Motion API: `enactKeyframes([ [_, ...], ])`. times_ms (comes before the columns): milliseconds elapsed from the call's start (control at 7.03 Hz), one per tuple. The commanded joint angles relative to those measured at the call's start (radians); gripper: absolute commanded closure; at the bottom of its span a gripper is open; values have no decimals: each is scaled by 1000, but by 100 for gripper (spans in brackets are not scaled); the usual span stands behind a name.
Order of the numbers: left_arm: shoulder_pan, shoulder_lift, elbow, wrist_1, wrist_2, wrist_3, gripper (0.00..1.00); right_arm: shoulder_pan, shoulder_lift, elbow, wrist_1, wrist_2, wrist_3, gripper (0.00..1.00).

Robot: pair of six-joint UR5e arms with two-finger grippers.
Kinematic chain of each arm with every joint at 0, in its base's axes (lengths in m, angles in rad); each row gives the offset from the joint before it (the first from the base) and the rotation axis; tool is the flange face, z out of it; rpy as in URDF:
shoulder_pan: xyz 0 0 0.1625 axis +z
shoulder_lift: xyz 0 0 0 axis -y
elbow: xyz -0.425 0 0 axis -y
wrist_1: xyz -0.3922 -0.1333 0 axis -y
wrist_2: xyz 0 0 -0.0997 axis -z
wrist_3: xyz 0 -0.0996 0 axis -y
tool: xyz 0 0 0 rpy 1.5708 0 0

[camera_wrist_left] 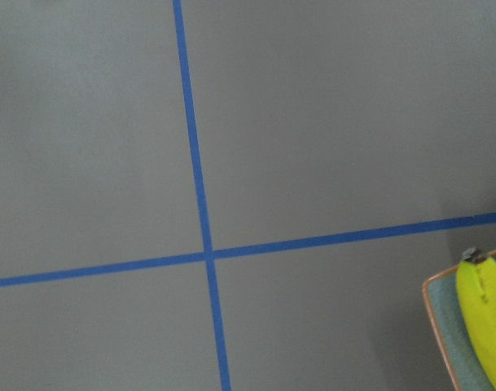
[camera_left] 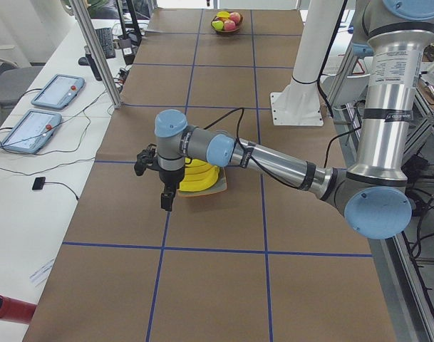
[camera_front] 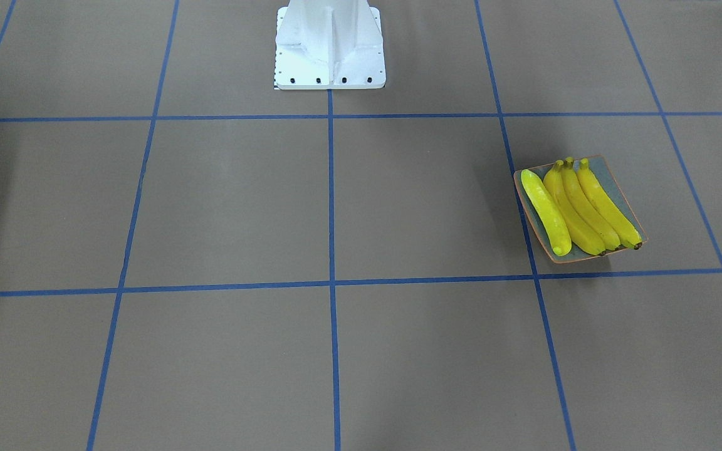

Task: Transfer all bananas from basket to plate

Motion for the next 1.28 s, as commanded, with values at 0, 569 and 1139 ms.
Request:
enactKeyframes([
  [0,-101,3,100,8,-113,52,0,51,-68,-2,13,23,-18,0],
  [569,-116,170,108,-303,-2,40,0,71,-88,-20,23,31,32,0],
  [1139,-98,139,108,-293,6,4,0,69,-91,44,17,20,133,0],
])
